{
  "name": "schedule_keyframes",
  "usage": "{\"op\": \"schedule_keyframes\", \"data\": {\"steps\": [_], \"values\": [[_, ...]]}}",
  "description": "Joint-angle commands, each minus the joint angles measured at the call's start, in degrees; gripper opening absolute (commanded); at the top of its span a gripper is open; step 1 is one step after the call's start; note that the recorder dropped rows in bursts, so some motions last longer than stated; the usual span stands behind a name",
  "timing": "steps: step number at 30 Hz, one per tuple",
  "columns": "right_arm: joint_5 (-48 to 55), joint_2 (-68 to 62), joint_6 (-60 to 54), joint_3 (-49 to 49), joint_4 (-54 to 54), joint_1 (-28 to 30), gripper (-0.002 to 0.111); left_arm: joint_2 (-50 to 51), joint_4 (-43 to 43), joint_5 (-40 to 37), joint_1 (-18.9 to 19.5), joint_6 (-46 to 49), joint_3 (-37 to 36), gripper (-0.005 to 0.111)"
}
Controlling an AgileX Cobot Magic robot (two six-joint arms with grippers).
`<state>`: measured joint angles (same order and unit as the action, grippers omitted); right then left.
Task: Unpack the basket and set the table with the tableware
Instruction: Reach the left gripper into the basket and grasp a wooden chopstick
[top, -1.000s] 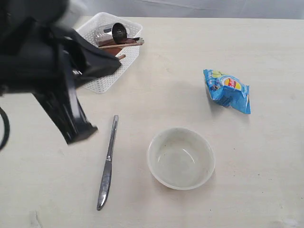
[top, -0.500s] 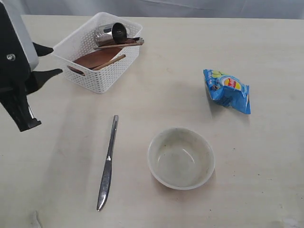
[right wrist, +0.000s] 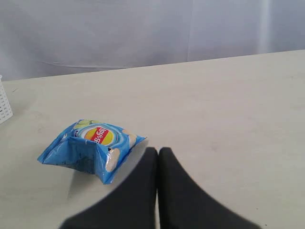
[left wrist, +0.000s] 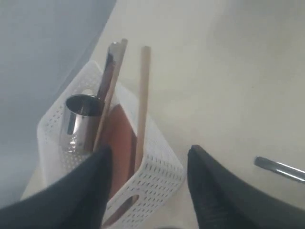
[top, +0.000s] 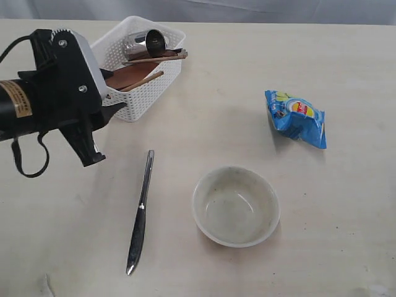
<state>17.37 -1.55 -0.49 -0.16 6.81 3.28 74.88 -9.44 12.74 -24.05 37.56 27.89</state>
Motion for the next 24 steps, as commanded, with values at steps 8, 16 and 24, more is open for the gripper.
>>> {"op": "schedule_keyframes", "data": {"steps": [8,16,24], "values": [[-0.37,0.17,-0.31,0.16,-0.14,-0.21,0.000,10.61,0.98,10.37,0.17,-1.60,3.80,0.047],[-0.37,0.17,-0.31,0.16,-0.14,-0.21,0.000,17.04,0.98,10.98,0.17,-3.31,7.94,0.047],[-0.37,0.17,-0.31,0.16,-0.14,-0.21,0.000,20.60,0.98,11.39,0.17,-3.42,11.20,0.047]]}}
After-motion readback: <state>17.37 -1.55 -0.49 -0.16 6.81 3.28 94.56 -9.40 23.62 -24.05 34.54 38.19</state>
